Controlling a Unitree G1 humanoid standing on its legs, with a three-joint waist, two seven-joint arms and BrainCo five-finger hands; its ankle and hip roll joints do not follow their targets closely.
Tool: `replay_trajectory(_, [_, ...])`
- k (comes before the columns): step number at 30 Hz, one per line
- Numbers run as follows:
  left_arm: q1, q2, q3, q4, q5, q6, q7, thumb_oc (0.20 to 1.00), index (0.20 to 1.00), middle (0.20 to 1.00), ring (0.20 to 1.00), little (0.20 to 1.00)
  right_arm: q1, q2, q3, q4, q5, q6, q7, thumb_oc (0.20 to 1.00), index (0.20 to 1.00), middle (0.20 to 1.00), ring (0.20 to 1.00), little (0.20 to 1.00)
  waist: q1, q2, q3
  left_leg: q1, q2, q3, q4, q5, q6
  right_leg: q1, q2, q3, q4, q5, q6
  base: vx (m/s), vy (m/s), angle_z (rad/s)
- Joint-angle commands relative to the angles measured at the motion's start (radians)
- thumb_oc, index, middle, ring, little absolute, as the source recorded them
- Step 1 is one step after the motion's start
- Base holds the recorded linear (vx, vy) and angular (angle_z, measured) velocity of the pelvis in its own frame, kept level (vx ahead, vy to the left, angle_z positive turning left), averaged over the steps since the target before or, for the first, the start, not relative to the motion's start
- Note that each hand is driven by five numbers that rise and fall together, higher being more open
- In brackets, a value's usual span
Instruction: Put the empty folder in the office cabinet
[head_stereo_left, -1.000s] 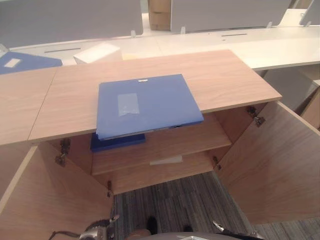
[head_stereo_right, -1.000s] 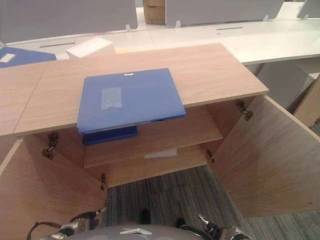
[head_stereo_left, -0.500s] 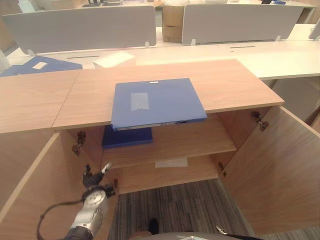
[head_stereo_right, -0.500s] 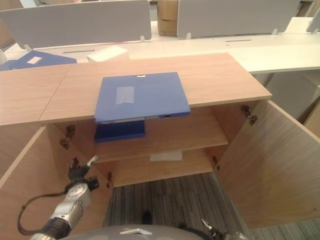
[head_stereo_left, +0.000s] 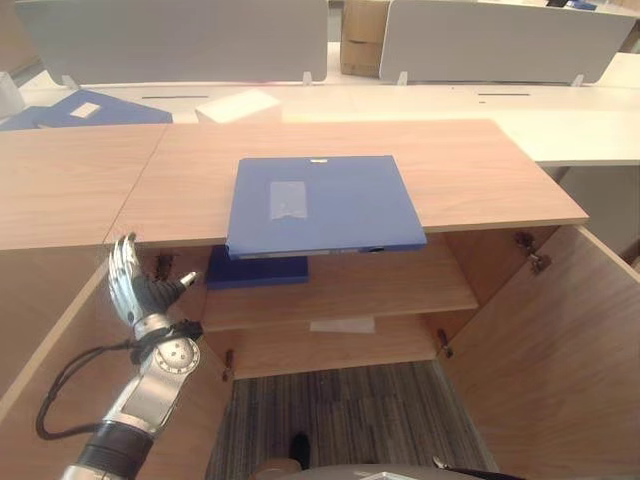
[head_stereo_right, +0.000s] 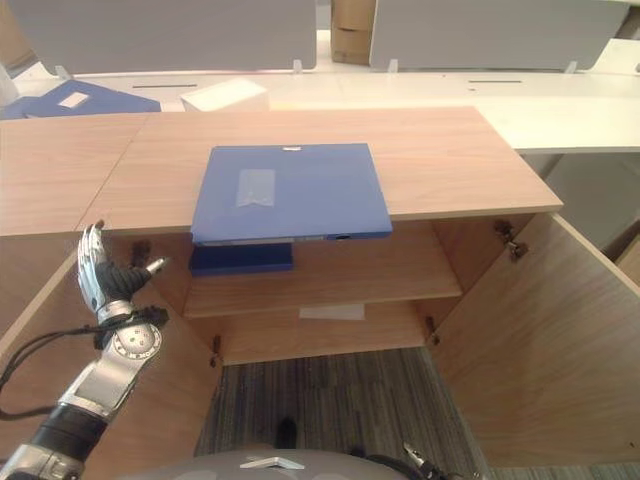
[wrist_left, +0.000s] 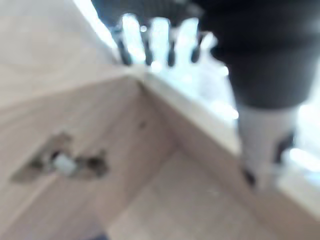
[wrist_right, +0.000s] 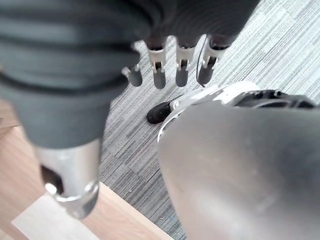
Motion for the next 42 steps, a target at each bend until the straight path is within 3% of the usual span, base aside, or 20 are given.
replay_trajectory(1, [-0.087,0.041,-0.014,-0.025,0.239,0.0,-0.019,1.0,1.0,1.0,1.0,1.0,-0.028,-0.011,0.0,0.002,0.005,0.004,0.026,1.0,1.0,1.0,1.0,1.0,0.0,-0.009,0.018,0.048,0.007,0.015,0.006,-0.191,0.0,-0.009,-0.015,0.0,0.002,-0.059,0.042,0.0,0.0,0.0])
replay_trajectory(8, [-0.122,0.101,-0.11,-0.061,0.466,-0.035,-0.1,1.0,1.0,1.0,1.0,1.0,-0.041,-0.014,-0.006,0.03,-0.017,-0.003,0.043,1.0,1.0,1.0,1.0,1.0,-0.013,0.002,0.007,0.05,0.011,0.02,0.006,-0.194,-0.002,-0.008,-0.017,0.006,0.002,-0.061,0.046,0.0,0.0,0.0])
replay_trajectory(13, [-0.14,0.129,-0.156,-0.087,0.488,-0.053,-0.132,1.0,1.0,1.0,1.0,1.0,-0.048,-0.017,-0.007,0.033,-0.02,-0.002,0.041,1.0,1.0,1.0,1.0,1.0,-0.022,0.011,0.005,0.053,0.012,0.023,0.006,-0.195,-0.001,-0.008,-0.018,0.013,0.002,-0.061,0.049,0.0,0.0,0.0])
replay_trajectory(24, [-0.135,0.141,-0.201,-0.129,0.497,-0.032,-0.156,1.0,1.0,1.0,1.0,1.0,-0.051,-0.016,-0.022,0.052,-0.035,0.005,0.036,1.0,1.0,1.0,1.0,1.0,-0.029,0.021,0.002,0.054,0.013,0.025,0.006,-0.196,-0.001,-0.011,-0.021,0.018,0.002,-0.06,0.054,0.0,0.0,0.0])
replay_trajectory(42, [-0.183,0.156,-0.288,-0.165,0.593,-0.092,-0.214,1.0,1.0,1.0,1.0,1.0,-0.056,-0.017,-0.022,0.05,-0.026,-0.007,0.041,1.0,1.0,1.0,1.0,1.0,-0.05,0.024,0.001,0.052,0.015,0.041,0.006,-0.197,0.001,-0.019,-0.022,0.032,0.002,-0.054,0.061,0.0,0.001,-0.01])
